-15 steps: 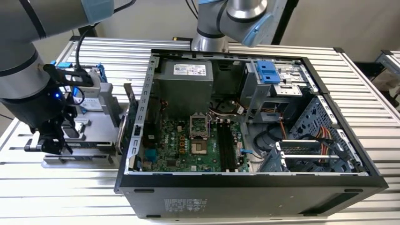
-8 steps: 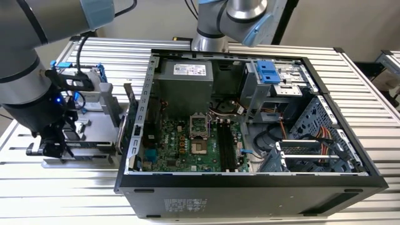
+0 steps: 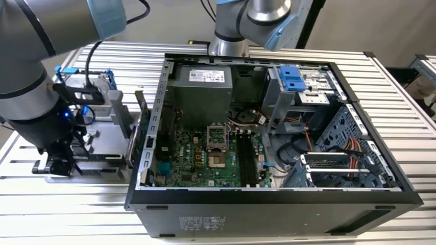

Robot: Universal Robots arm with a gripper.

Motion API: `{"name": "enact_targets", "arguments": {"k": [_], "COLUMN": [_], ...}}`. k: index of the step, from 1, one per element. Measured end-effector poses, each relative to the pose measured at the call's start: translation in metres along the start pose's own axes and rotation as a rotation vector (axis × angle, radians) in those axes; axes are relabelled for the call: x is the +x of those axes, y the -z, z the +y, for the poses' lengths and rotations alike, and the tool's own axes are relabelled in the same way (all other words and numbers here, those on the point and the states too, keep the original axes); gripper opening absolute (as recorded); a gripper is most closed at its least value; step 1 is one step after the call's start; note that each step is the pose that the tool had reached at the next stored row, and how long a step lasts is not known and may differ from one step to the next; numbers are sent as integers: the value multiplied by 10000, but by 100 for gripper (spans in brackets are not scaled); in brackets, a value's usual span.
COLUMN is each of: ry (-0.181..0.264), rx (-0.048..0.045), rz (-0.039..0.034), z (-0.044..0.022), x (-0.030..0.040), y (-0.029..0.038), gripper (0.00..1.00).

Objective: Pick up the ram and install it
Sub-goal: 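Pick up the ram and move it above insertion slot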

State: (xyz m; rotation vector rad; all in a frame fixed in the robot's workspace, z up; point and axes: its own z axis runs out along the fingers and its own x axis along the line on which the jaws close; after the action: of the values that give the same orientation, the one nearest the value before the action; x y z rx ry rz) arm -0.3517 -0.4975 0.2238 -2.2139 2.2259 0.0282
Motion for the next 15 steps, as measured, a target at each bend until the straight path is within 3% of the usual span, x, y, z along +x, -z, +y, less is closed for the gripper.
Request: {"name": "enact_targets", "arguments": {"k": [7,12,15], "ry": [-1,-2,-2], "rx": [-1,1,0], "rz": [21,197,203], "z": [-1,-2,-1], "x": [-4,-25,-34], "y": [-99,-155,-185], "gripper": [100,100,100]}}
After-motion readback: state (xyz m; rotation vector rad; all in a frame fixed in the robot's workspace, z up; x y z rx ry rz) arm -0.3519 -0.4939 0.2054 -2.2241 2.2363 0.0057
